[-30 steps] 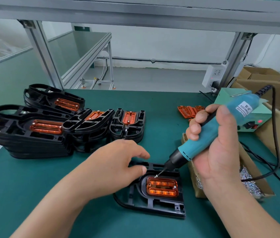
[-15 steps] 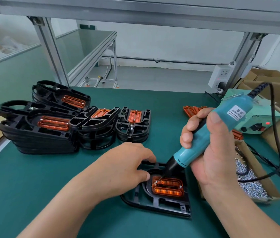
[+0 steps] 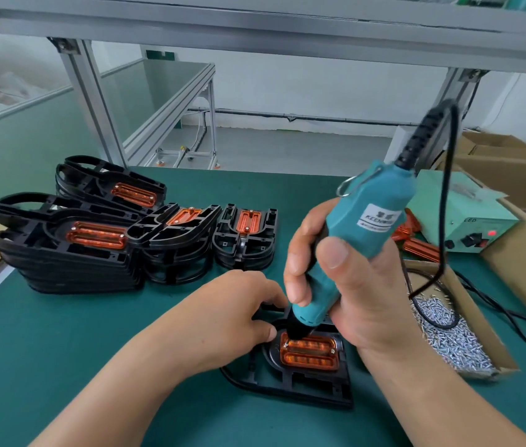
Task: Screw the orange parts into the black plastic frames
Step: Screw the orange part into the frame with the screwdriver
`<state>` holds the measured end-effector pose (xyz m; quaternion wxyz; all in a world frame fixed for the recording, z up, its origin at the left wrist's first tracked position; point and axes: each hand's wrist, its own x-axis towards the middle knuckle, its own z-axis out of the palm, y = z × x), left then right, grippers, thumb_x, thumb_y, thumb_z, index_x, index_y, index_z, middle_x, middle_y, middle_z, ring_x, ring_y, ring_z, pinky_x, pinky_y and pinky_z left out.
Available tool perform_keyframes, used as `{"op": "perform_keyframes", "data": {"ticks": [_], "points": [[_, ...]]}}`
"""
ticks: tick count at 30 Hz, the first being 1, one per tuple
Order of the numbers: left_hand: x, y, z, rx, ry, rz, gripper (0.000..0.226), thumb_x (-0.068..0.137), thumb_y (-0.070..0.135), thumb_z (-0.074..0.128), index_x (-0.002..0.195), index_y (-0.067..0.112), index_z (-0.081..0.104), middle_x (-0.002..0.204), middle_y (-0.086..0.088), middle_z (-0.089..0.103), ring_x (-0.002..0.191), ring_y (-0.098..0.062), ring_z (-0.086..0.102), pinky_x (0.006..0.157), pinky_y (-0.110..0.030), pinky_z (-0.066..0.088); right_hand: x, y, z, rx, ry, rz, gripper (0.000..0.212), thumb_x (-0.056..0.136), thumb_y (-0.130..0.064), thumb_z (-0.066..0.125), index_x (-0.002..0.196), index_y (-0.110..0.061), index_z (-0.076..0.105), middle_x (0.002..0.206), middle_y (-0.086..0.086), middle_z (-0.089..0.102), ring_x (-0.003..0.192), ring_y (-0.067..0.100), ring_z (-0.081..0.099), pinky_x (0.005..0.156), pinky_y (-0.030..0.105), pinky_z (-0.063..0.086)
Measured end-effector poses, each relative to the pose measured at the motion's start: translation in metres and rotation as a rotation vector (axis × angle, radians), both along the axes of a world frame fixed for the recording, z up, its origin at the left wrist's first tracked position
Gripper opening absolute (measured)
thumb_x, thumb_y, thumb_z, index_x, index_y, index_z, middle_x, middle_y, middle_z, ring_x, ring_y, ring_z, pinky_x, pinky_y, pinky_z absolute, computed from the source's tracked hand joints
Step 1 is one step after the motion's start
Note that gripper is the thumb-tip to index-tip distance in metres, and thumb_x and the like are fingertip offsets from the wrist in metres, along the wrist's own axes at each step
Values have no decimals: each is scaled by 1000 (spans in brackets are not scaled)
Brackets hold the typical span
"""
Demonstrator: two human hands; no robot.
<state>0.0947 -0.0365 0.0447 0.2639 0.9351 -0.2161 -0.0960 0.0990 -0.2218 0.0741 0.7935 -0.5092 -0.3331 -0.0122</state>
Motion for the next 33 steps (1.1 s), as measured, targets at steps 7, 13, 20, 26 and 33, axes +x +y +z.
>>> {"op": "perform_keyframes", "data": {"ticks": [7,13,20,26,33], "points": [[-3,-3,6,-38,-14,0,43,86,34,76,87,66,48,103,27,61,99,5,57,84,-23,48,4,4,-2,-52,35,30,30,97,-36,77,100,-12,59,72,7,61,52,26,57,59,32,50],[-5,-4,9,-72,-20,-13,55,85,31,77,86,77,47,108,46,52,100,19,52,76,-14,43,3,5,-3,-67,39,80,29,97,-37,77,102,-14,61,72,8,63,55,25,57,60,34,50],[-3,-3,3,-9,10,20,35,89,32,75,116,45,58,115,24,61,112,0,55,97,-31,49,3,2,-3,34,82,18,41,95,-48,75,109,-12,61,87,12,69,57,23,62,57,32,50],[-4,-3,4,4,-9,17,32,89,32,75,111,45,55,112,24,59,108,1,55,97,-32,49,-2,2,-1,8,51,-48,45,95,-50,75,110,-10,61,88,14,70,60,26,66,55,35,51],[-2,0,-1,55,-39,4,35,91,37,73,121,45,57,111,30,52,114,7,45,100,-23,42,0,-18,42,115,-21,-241,44,95,-55,71,109,-14,62,81,8,69,57,26,67,49,31,49]]}}
